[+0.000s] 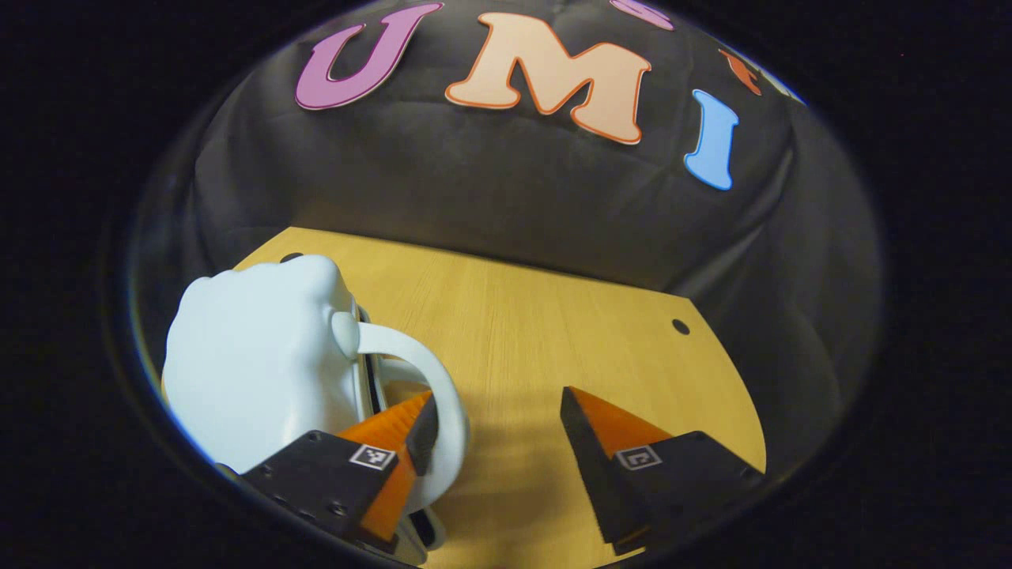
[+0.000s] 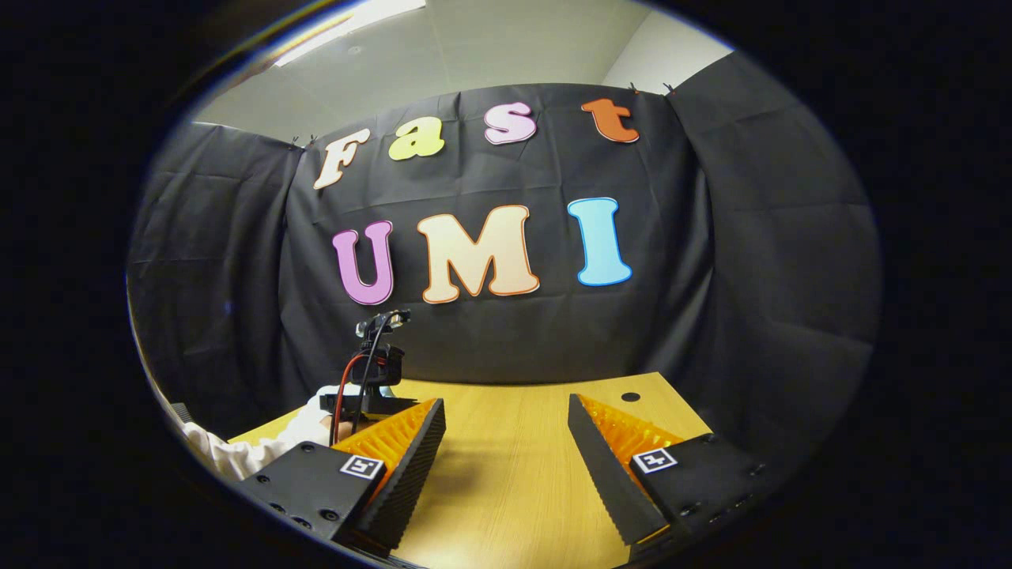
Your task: First open the suitcase, pack the skin care products into it, and then close the suitcase.
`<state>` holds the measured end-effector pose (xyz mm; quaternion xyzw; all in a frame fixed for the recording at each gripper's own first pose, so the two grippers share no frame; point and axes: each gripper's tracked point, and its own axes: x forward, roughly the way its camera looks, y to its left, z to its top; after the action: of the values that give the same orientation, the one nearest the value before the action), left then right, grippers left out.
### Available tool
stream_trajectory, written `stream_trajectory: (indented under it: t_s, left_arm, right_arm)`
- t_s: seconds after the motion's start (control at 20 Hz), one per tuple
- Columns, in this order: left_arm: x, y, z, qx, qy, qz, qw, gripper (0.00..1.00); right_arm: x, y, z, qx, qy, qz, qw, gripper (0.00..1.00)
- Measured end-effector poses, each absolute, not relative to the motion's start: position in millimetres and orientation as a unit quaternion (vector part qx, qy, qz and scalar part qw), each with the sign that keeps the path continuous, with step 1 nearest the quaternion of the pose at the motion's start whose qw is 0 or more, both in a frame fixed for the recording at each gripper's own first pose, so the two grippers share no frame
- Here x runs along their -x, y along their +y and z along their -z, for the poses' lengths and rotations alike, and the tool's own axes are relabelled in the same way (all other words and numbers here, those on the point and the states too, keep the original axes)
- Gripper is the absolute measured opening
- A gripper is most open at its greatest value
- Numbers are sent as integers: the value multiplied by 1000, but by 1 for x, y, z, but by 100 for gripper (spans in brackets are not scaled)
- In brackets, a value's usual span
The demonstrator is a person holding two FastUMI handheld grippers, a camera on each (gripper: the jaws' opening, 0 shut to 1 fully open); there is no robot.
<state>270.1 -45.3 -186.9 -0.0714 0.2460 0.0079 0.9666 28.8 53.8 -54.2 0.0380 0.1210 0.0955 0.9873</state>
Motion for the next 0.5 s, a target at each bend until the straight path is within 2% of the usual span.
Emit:
stream_trajectory:
  t_s: [0.05,0.1,0.15,0.3,0.4,0.5]
  left_arm:
    - [-267,-47,181,76,242,-9,967,96]
    - [-268,-49,179,79,241,-10,967,96]
    - [-264,-48,178,76,243,-14,967,95]
    - [-257,-22,175,9,242,-55,969,96]
    - [-249,-17,175,-15,246,-59,967,97]
    - [-239,-21,148,-9,209,-50,977,97]
  right_arm:
    - [-31,53,52,-37,117,-97,988,96]
    - [-33,52,49,-38,114,-99,988,98]
    - [-33,52,45,-42,110,-102,988,96]
    - [-37,53,38,-55,101,-111,987,96]
    - [-36,56,36,-54,95,-118,987,98]
    - [-36,56,41,-48,97,-121,987,98]
